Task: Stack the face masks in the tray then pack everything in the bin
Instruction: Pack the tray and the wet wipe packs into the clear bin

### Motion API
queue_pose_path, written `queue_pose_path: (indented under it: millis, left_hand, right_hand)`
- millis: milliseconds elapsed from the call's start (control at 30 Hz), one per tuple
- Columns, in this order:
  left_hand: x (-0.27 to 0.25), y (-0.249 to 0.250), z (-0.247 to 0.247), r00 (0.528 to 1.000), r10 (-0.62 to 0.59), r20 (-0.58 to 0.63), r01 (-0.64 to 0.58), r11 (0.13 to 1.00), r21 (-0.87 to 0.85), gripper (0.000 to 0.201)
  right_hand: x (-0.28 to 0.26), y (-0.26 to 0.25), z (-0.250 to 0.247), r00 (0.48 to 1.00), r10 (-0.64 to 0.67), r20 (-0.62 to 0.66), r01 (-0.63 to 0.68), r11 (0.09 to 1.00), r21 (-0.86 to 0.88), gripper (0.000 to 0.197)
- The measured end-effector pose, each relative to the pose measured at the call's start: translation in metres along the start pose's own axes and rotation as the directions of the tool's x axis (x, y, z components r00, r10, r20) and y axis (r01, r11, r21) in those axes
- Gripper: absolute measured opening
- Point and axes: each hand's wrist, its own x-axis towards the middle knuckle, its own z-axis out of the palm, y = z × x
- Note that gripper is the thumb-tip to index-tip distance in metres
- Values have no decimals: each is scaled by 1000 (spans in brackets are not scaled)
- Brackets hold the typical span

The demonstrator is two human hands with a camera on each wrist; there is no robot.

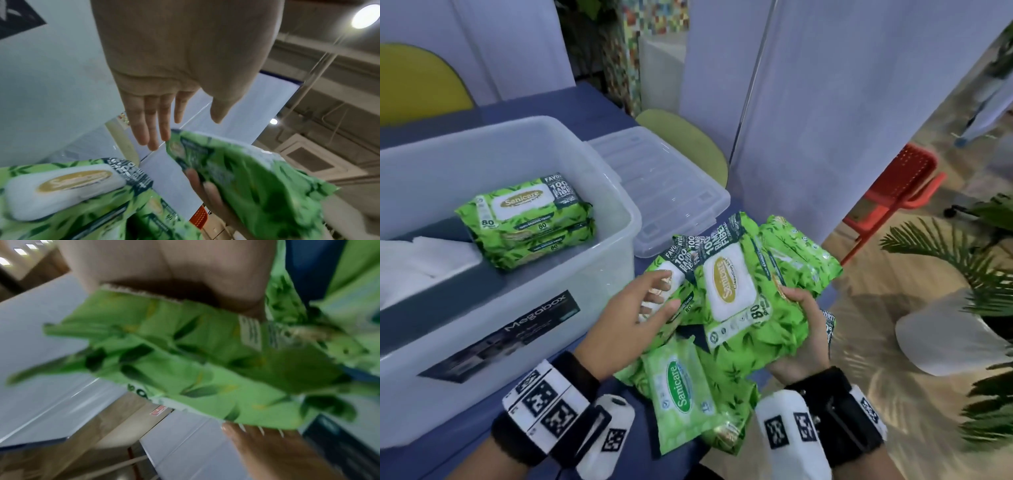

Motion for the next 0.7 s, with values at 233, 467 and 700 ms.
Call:
queue_pose_path:
  millis: [233, 467, 700]
  left_hand:
    - [-17, 42, -24, 997, -62, 43, 74, 910, -408, 54]
    - [-46, 70, -92, 957, -146, -249, 25, 903, -430, 58]
    - [-66, 106, -182, 921, 53, -385, -26, 997, 74, 63]
  right_hand:
    - [16, 20, 47, 985, 110, 131, -106, 994, -40, 46]
    - [54, 23, 116, 916, 203, 345, 22, 836, -548, 71]
    - [108, -6, 221, 824, 210, 526, 298, 629, -718, 97]
